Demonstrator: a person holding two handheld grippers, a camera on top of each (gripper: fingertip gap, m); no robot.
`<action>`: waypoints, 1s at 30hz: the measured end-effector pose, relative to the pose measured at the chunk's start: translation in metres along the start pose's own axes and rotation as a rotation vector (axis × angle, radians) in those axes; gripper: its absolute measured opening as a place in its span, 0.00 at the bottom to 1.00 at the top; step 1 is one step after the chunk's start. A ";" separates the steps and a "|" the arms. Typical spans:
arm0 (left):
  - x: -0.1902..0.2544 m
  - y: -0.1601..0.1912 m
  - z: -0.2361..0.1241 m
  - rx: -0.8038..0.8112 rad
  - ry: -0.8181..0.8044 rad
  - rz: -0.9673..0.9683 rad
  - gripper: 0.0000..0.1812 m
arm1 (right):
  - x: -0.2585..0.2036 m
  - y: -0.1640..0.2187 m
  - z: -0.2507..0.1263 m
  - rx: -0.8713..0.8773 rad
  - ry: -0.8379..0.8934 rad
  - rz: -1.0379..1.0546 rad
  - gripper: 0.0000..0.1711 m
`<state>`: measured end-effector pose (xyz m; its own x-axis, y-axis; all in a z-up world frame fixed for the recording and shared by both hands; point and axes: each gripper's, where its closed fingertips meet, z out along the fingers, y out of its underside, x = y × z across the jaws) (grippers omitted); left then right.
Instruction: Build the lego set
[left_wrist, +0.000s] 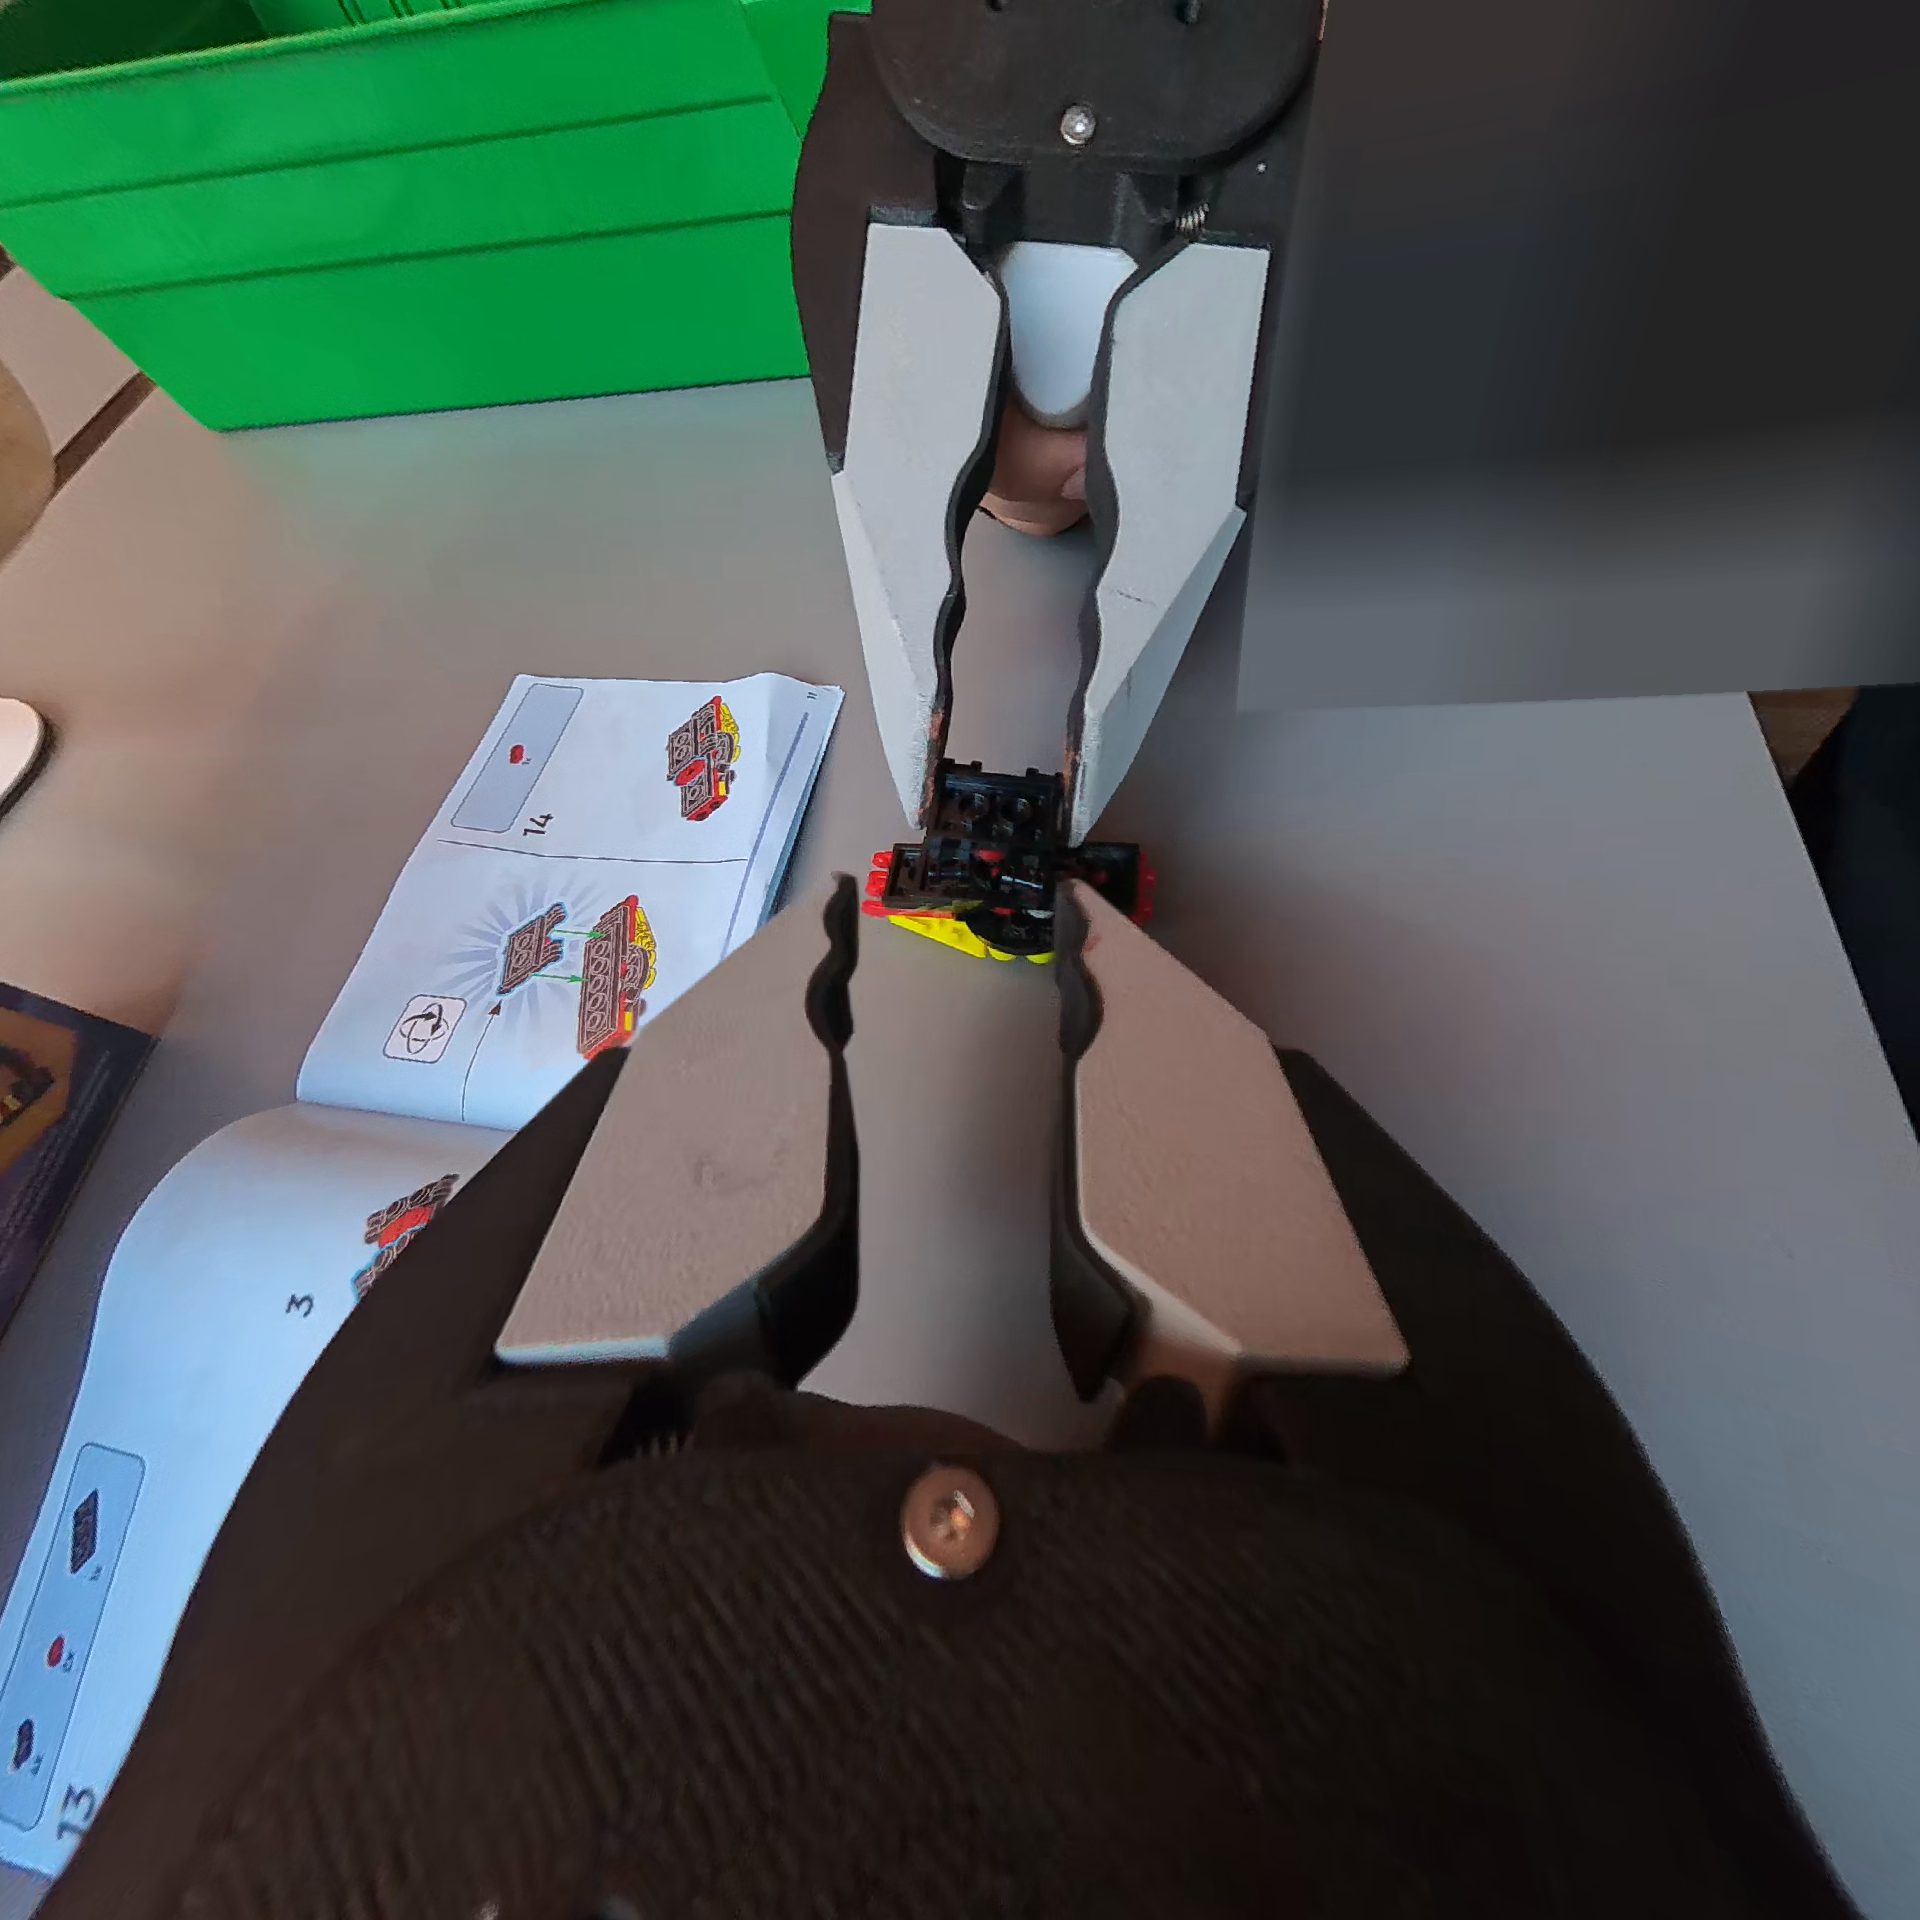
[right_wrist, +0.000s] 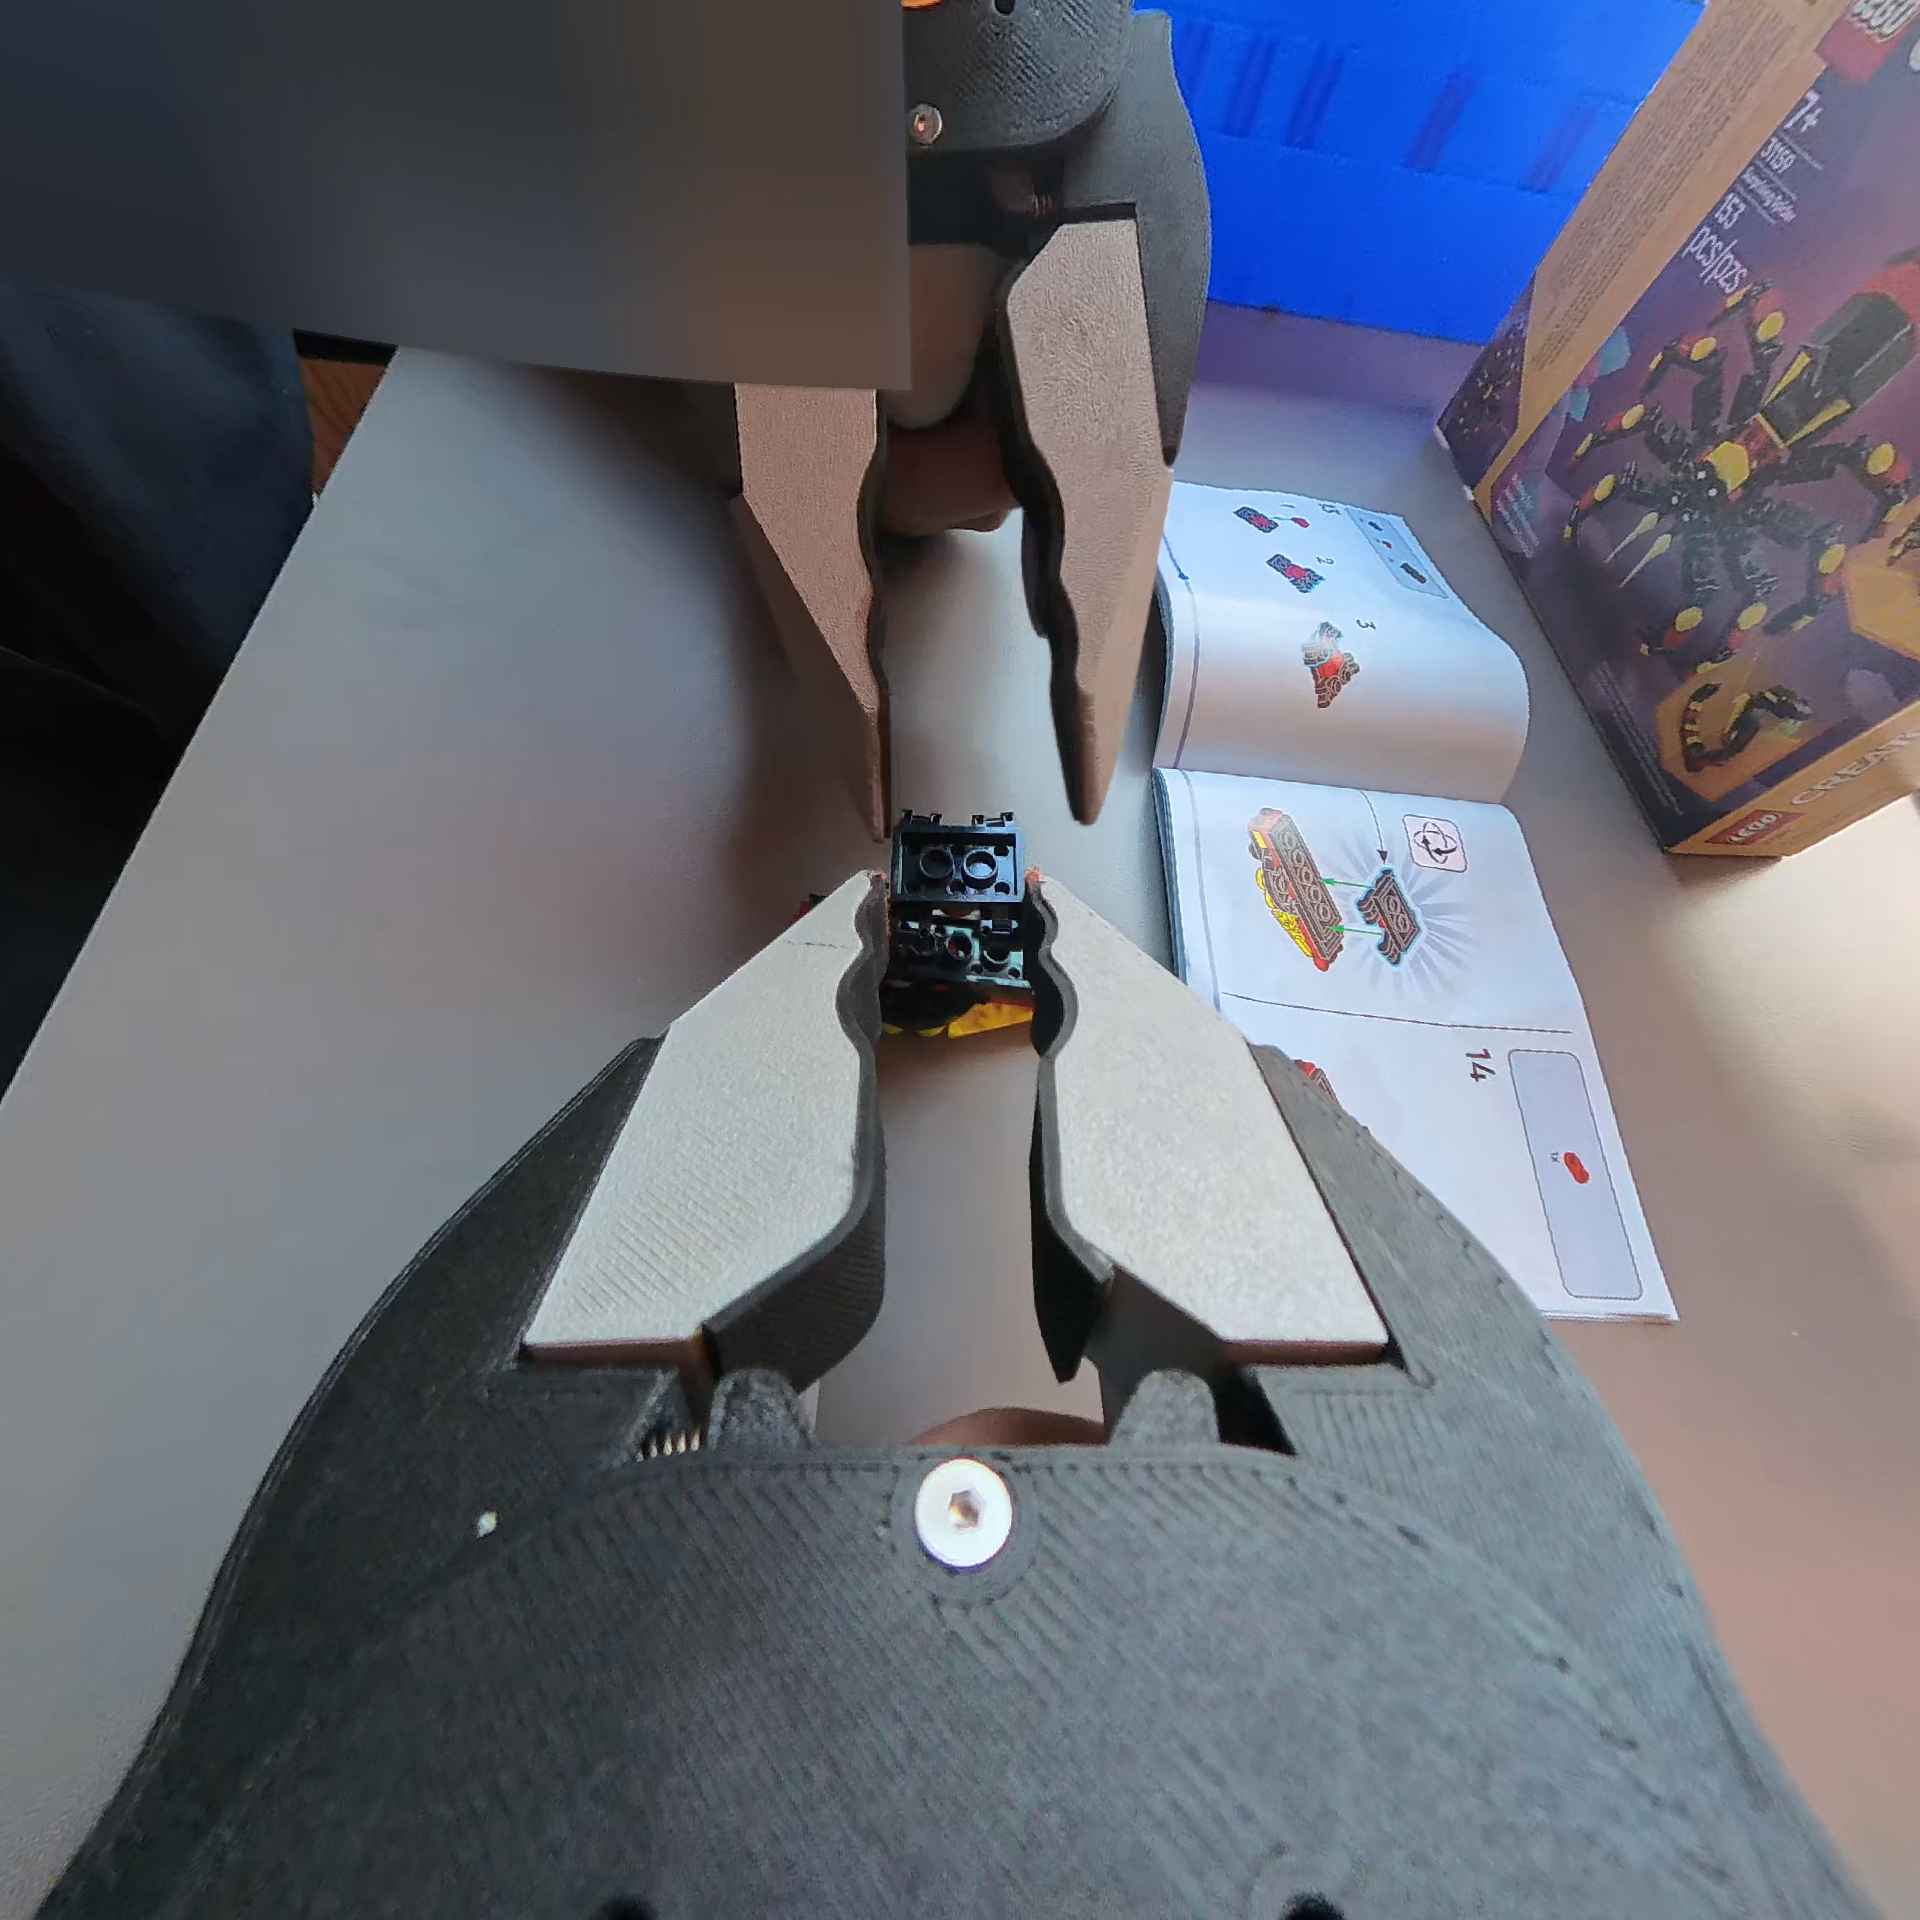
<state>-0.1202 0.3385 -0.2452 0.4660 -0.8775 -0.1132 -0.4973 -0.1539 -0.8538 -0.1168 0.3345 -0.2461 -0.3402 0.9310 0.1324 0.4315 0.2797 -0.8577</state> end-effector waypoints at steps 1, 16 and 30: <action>-0.001 0.000 0.000 0.003 -0.002 -0.004 0.21 | 0.000 0.001 0.000 -0.005 0.001 -0.002 0.13; 0.010 0.007 0.004 -0.055 0.016 0.070 0.11 | 0.006 0.010 0.001 -0.059 0.000 0.070 0.13; 0.014 0.009 0.004 -0.062 0.046 0.059 0.09 | 0.006 0.003 0.003 -0.032 0.039 0.015 0.13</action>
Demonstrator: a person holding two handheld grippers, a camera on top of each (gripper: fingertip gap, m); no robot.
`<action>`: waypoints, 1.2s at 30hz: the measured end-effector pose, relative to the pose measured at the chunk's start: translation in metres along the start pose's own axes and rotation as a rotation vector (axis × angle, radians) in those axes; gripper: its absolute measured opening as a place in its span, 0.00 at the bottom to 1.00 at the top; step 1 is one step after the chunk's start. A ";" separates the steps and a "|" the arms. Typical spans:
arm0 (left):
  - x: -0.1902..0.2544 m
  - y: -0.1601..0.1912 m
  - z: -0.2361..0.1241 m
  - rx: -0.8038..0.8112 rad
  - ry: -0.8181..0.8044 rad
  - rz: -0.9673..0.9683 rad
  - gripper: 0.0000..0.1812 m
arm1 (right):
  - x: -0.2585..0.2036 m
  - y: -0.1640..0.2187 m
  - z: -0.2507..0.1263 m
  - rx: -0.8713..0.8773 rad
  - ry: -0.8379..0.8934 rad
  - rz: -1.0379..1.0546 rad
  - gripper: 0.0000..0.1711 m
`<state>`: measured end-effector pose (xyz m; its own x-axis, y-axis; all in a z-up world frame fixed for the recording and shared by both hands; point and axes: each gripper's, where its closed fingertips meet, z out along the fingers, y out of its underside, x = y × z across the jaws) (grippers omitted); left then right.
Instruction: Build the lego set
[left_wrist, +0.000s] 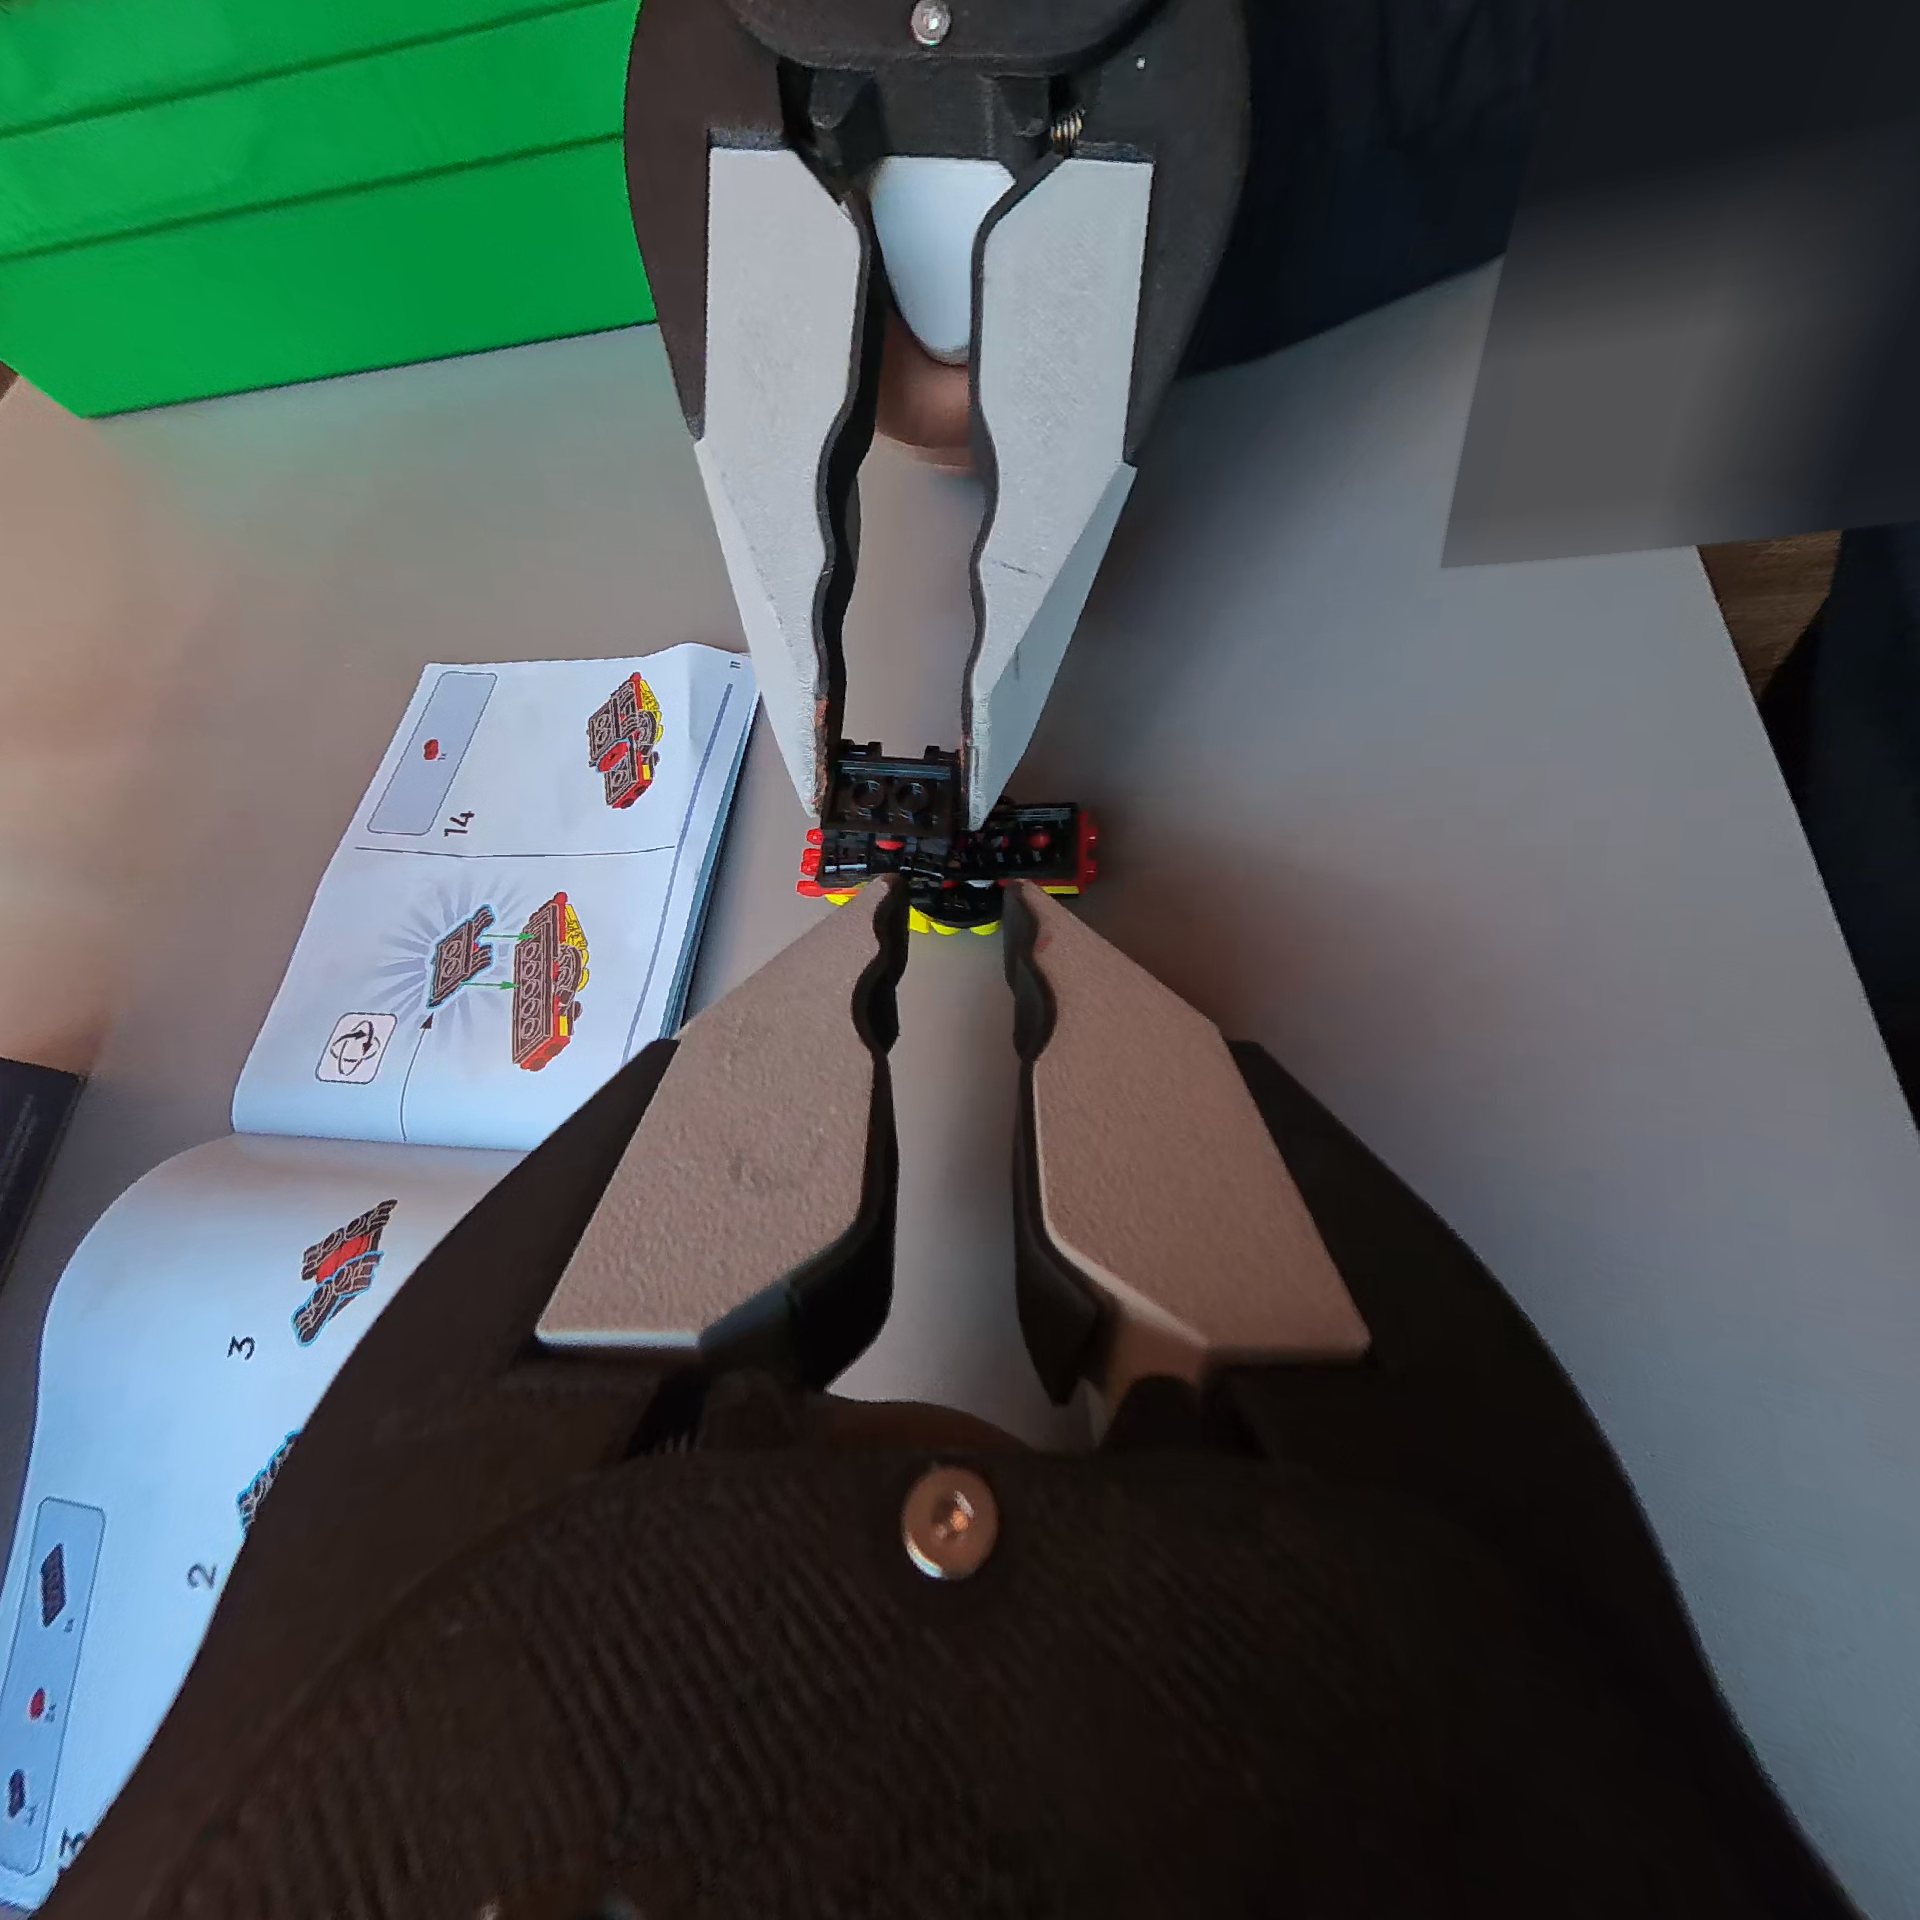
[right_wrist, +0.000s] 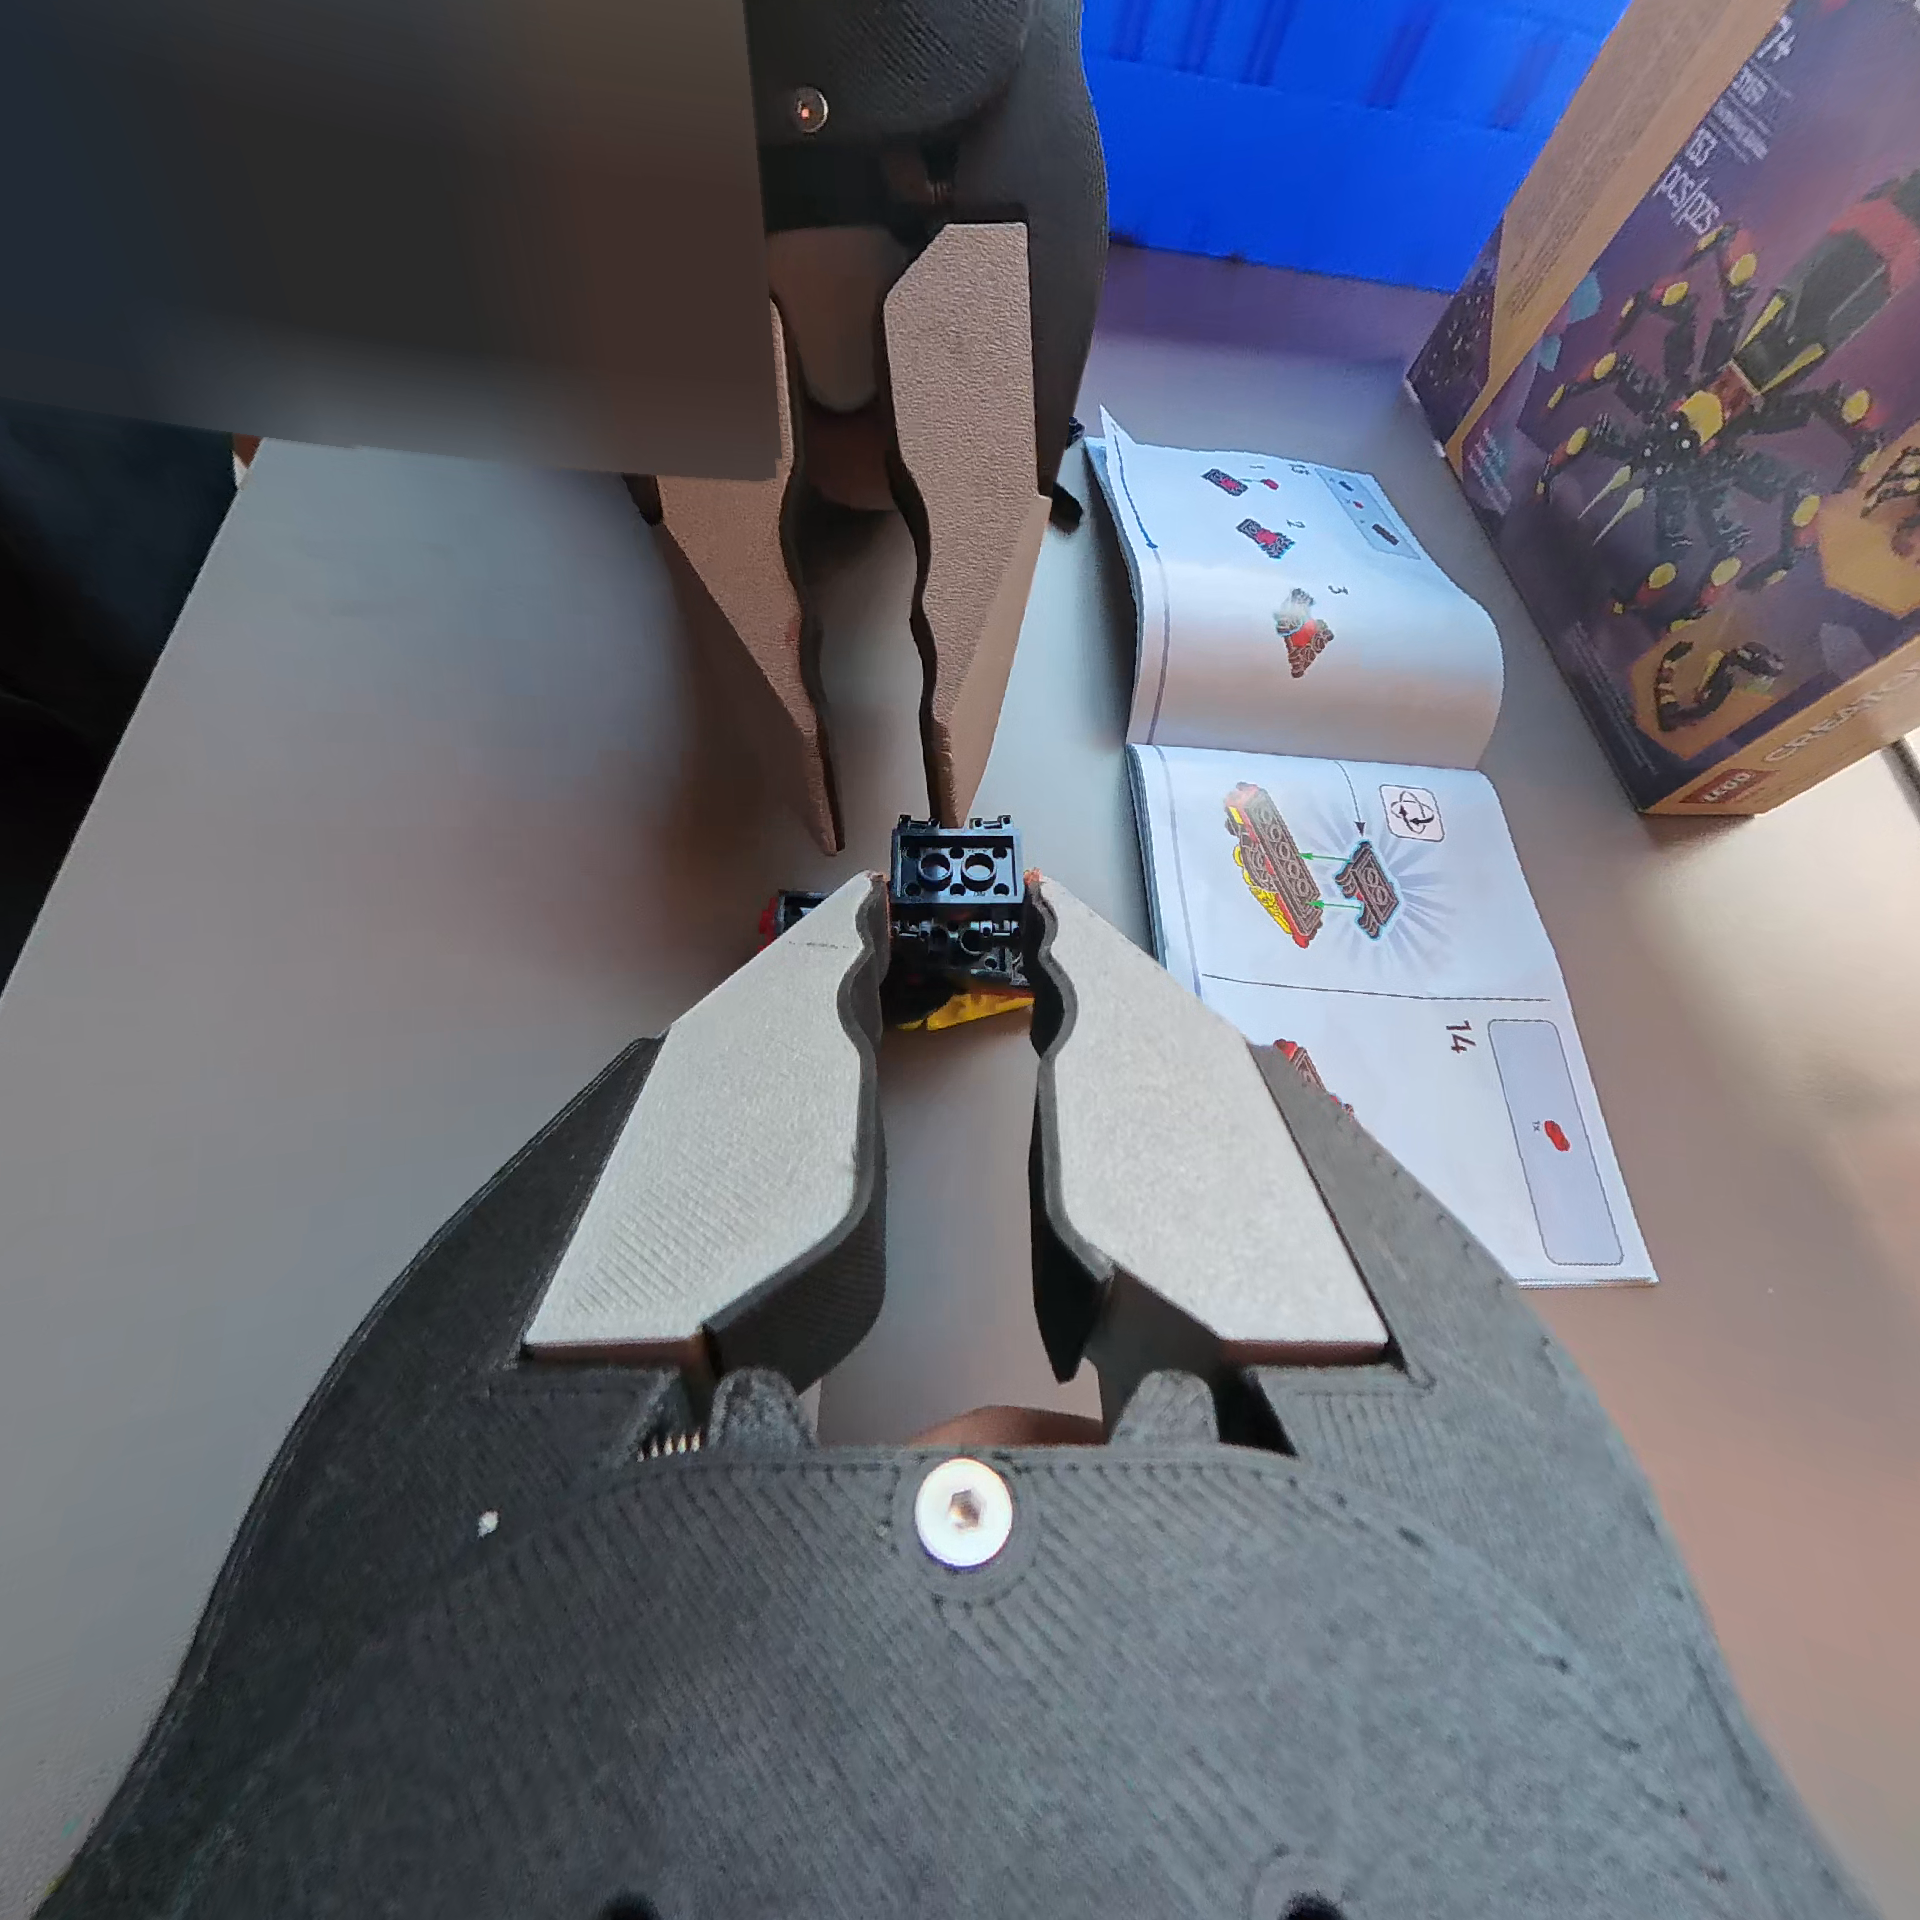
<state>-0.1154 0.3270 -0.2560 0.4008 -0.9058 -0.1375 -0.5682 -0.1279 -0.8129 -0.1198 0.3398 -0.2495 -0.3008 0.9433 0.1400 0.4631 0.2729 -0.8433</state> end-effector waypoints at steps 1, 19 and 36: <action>0.000 0.000 0.000 -0.001 -0.001 0.000 0.08 | 0.000 0.000 0.000 -0.002 0.005 -0.009 0.13; -0.003 0.006 0.005 -0.057 -0.073 0.053 0.12 | -0.003 0.002 0.002 -0.029 0.025 -0.068 0.13; -0.009 -0.002 -0.002 0.015 -0.071 -0.032 0.12 | 0.007 0.007 0.004 -0.080 0.094 -0.053 0.13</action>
